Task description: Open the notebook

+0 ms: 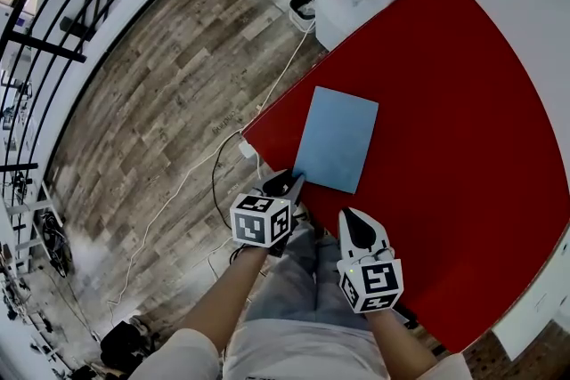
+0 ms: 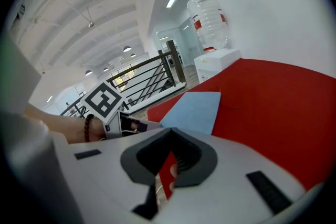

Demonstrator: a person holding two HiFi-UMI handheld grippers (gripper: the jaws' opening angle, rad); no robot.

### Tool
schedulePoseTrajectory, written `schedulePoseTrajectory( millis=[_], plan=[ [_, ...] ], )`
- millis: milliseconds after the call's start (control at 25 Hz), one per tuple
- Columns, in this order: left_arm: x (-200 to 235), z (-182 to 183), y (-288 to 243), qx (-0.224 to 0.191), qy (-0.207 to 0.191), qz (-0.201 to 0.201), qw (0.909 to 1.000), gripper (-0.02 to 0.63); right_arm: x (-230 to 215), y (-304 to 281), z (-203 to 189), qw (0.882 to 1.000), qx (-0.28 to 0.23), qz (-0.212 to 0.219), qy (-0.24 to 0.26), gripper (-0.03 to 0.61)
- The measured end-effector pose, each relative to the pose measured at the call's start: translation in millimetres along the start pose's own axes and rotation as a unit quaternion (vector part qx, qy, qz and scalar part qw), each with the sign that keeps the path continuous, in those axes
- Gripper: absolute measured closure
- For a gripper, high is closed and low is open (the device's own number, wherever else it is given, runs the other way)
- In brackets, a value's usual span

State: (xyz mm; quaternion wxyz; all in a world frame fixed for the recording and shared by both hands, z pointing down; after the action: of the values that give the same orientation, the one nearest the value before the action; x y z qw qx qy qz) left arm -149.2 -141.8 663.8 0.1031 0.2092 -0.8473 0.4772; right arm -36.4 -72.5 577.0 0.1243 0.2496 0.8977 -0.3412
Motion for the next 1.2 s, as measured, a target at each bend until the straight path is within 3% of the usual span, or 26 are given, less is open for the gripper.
schedulePoseTrajectory(
  millis=[280,480,960,1200],
  plan=[
    [0.9,-0.8,-3.6,0.050,0.033,-0.026,0.9979,0.543,-1.1,-7.3,1.9,1.000,0.001,0.001,-0.004,0.572],
    [-0.1,0.2,-6.2,0.081,0.014,-0.035,0.9960,0.563,-5.5,-10.7,2.0,1.000,0.000,-0.004,-0.010,0.572],
    [-2.8,7.0,4.0,0.068,-0.010,-0.023,0.9974,0.577,-6.8,-7.1,2.0,1.000,-0.005,-0.007,-0.014,0.572],
    [-24.9,30.3,29.5,0.040,-0.062,-0.024,0.9970,0.580,-9.0,-1.0,5.1,1.000,-0.016,-0.009,-0.019,0.572]
  ],
)
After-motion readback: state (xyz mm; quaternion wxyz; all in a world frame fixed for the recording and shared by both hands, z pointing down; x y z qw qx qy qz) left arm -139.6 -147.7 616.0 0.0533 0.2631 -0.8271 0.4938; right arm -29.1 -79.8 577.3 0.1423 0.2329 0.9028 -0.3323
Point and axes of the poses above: the fingertips, and each gripper's own axes: y backward along the fingers, x to its left, z out of its top, the point moved 2 cm from there along y, backward along the fingers, and after that the axes turned 8 degrees about z, right-handed, at the moved point
